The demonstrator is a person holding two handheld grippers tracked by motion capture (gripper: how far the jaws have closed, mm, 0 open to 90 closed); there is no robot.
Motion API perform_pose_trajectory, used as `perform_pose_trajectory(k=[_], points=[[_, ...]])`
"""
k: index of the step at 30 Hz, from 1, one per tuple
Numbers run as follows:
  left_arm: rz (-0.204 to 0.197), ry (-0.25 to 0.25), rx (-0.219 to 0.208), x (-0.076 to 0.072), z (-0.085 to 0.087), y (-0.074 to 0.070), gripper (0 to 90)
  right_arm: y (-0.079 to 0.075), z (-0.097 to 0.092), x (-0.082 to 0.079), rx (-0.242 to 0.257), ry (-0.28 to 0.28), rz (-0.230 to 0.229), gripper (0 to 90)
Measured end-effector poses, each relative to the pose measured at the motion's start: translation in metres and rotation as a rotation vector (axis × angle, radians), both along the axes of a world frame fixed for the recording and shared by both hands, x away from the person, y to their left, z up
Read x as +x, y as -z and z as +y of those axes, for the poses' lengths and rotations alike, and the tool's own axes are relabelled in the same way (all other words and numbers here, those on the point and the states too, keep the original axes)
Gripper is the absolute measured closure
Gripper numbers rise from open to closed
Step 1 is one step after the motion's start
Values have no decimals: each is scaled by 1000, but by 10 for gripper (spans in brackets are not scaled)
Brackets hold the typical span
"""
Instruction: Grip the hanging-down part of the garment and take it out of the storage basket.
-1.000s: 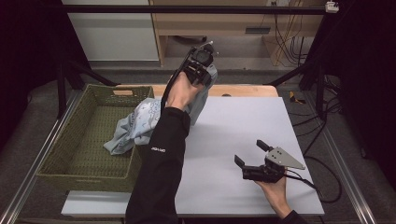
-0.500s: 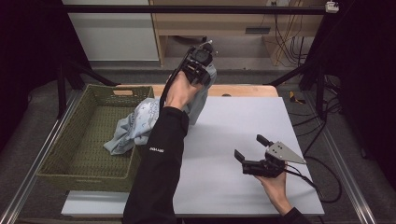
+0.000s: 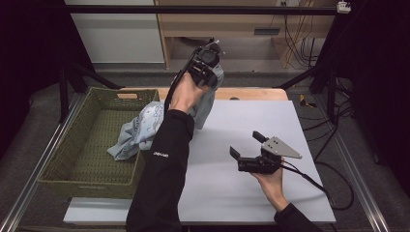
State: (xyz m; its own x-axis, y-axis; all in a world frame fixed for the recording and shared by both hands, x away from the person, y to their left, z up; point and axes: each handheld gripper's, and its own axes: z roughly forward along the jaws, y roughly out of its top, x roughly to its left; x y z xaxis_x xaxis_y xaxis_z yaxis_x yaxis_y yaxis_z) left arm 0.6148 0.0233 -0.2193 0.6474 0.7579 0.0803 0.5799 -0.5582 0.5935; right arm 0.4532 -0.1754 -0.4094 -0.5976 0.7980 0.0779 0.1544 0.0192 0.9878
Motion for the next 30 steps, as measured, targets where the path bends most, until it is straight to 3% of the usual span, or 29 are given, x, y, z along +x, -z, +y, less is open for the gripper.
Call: perform_pose_trajectory(k=[1, 4, 6, 7, 10, 13, 14, 19, 25, 30], points=[[-1, 0, -5, 0, 0, 0, 814, 0, 2, 3, -26, -1, -19, 4], [-3, 5, -3, -1, 1, -1, 814, -3, 12, 9, 4, -2, -8, 4], [-2, 3, -5, -1, 2, -1, 814, -4, 16, 15, -27, 0, -29, 4], [-2, 4, -5, -1, 2, -1, 814, -5, 20, 16, 0, 2, -12, 4], [-2, 6, -5, -1, 2, -2, 814, -5, 26, 22, -2, 7, -17, 4], [-2, 6, -10, -1, 4, -2, 814, -4, 27, 28, -33, 7, -21, 4], [-3, 7, -11, -1, 4, -2, 813, -5, 30, 30, -15, 12, -12, 4], [-3, 6, -13, -2, 7, -4, 814, -7, 39, 38, -19, 12, -11, 4], [-3, 10, -15, -1, 7, -3, 814, -11, 54, 45, -53, -14, -43, 4], [-3, 11, -16, -2, 8, -4, 813, -15, 71, 50, -43, -19, -28, 6]])
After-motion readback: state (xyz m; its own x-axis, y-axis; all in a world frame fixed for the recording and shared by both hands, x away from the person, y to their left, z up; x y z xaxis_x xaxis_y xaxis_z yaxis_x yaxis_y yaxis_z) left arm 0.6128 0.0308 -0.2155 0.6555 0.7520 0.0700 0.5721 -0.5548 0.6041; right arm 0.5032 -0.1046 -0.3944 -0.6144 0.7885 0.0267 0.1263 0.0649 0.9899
